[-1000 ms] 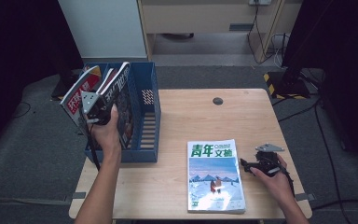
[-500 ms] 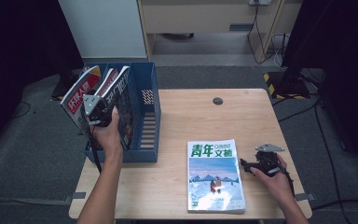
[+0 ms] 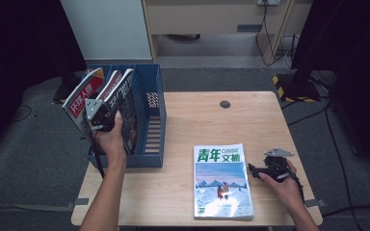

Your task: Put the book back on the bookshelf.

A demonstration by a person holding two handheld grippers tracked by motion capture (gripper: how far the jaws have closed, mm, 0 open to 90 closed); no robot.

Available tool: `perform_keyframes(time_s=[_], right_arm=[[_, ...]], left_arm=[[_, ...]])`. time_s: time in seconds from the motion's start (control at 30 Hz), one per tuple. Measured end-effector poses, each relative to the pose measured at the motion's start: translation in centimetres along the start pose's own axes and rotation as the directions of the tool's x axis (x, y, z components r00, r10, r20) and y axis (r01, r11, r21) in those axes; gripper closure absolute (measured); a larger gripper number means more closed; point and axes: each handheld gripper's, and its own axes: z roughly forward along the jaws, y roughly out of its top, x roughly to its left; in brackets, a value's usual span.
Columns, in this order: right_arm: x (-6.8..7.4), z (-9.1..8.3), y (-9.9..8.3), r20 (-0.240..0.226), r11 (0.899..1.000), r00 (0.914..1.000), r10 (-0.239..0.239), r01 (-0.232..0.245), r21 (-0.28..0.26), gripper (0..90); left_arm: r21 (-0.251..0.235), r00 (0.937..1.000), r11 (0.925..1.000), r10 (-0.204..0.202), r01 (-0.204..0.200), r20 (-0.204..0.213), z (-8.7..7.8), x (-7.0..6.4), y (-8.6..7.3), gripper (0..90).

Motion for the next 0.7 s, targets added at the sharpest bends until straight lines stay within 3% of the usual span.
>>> perform_keyframes(time_s=[0.23, 0.53, 0.7], right_arm=[[0.00, 0.00, 0.00, 0.000, 1.000, 1.0000, 0.000, 0.000, 0.000, 9.8], [0.01, 0.00, 0.00, 0.000, 1.000, 1.0000, 0.001, -0.001, 0.000, 9.8], [0.00, 0.00, 0.00, 0.000, 1.000, 1.0000, 0.000, 0.000, 0.000, 9.8]], left_arm=[[-0.006, 1.0000, 1.0000, 0.002, -0.002, 0.006, -0.16, 0.04, -0.14, 81.1], [-0.018, 0.9996, 0.9994, -0.030, 0.030, -0.002, -0.07, -0.06, -0.12, 81.3], [-0.033, 0.9998, 0.9993, -0.018, 0.018, -0.008, -0.23, -0.26, 0.05, 81.3]])
